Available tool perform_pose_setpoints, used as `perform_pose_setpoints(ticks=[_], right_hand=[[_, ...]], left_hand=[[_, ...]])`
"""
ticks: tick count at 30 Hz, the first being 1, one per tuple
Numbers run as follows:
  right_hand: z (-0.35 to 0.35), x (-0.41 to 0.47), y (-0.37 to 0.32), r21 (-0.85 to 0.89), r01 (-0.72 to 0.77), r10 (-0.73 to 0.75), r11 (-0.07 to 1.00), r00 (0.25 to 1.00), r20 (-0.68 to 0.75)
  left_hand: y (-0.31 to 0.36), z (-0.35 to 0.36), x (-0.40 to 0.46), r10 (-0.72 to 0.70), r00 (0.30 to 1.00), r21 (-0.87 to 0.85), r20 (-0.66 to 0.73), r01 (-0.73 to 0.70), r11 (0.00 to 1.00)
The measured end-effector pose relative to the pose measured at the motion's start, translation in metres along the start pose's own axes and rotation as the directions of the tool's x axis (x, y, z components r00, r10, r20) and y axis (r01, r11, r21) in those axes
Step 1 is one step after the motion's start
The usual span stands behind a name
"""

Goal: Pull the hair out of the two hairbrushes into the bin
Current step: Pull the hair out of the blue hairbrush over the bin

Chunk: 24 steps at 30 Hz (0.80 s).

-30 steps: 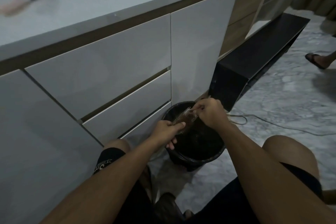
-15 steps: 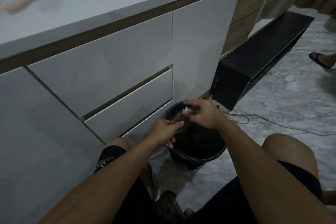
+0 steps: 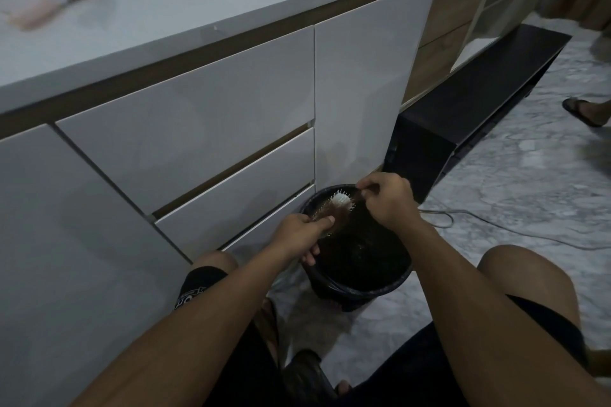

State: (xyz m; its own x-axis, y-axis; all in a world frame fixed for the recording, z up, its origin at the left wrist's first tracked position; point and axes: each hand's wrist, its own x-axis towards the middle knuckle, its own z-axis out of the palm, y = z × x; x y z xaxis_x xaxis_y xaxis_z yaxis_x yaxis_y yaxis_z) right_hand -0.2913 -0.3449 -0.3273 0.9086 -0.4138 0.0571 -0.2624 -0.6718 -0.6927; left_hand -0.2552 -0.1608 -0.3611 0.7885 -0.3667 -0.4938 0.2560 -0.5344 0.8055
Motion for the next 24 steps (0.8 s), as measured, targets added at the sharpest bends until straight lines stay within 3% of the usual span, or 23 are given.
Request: perform_pose_setpoints(ticks=[3, 6, 11, 15, 18, 22, 24], right_hand=[[0.001, -0.004, -0.001, -0.044, 0.160, -0.149, 0.986, 0.970, 0.190], [0.007, -0.006, 0.003, -0.088, 0.230, -0.194, 0.969, 0.933, 0.302], [0.003, -0.006, 0.000, -0.059, 0.107, -0.103, 0.992, 0.993, 0.064], [0.001, -0.005, -0.002, -0.052, 0.023, -0.025, 0.998, 0.999, -0.034], [0.000, -0.006, -0.003, -0.053, 0.048, -0.047, 0.997, 0.999, 0.020], [0.004, -0.010, -0.003, -0.032, 0.163, -0.151, 0.986, 0.958, 0.242], [0.009, -0.011, -0.002, -0.064, 0.224, -0.204, 0.972, 0.950, 0.236]], left_hand=[[0.003, 0.000, 0.000, 0.008, 1.000, 0.012, -0.003, -0.008, 1.000], [0.005, -0.001, 0.001, 0.012, 1.000, 0.011, -0.001, -0.012, 1.000], [0.005, -0.002, 0.001, 0.005, 1.000, 0.009, -0.013, -0.005, 1.000], [0.007, -0.006, 0.001, 0.004, 1.000, 0.005, -0.031, -0.004, 1.000], [0.011, -0.006, 0.000, 0.008, 0.999, 0.012, -0.038, -0.007, 1.000], [0.015, -0.007, -0.001, 0.008, 0.999, 0.027, -0.040, -0.007, 1.000], [0.018, -0.007, -0.002, 0.002, 0.999, 0.027, -0.039, 0.000, 1.000]])
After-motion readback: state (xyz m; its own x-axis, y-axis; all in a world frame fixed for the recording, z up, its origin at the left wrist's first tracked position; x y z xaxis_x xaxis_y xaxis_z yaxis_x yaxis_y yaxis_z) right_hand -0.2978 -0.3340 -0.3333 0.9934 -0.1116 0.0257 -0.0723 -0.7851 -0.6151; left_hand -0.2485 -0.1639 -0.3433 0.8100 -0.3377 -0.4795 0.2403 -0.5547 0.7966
